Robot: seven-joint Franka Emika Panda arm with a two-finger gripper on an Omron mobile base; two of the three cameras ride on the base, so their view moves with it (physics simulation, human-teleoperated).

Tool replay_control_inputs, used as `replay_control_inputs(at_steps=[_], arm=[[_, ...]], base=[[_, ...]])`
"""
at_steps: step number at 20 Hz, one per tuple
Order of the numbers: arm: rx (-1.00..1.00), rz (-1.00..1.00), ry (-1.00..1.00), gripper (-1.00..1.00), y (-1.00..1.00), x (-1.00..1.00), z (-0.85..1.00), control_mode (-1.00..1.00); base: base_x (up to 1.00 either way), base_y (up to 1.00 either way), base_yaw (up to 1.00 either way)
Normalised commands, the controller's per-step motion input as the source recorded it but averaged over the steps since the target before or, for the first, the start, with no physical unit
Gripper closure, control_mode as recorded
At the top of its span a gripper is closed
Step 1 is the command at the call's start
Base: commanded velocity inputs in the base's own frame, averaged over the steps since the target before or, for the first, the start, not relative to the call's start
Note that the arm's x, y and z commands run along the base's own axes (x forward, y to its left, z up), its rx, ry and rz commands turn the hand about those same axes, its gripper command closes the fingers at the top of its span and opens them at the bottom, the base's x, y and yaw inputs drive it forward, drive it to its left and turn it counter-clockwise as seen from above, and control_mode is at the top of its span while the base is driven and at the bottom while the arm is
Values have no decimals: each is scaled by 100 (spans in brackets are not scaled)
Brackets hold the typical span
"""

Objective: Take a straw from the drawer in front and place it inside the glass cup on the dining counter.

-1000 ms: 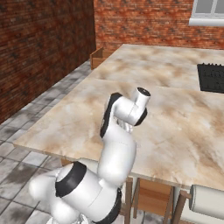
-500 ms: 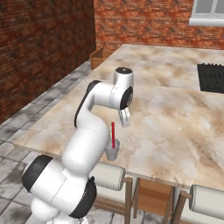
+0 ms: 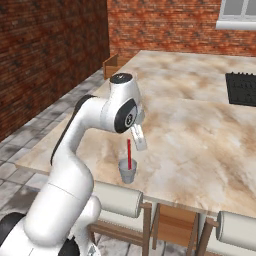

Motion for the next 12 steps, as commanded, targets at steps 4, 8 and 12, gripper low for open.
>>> replay_control_inputs(at_steps=[4, 8, 12], arm=[[-2, 0, -6, -100, -4, -100, 0, -100], [0, 0, 0, -100, 0, -100, 0, -100], [0, 0, 0, -100, 0, -100, 0, -100]], base=[[0, 0, 0], [0, 0, 0], [0, 0, 0]])
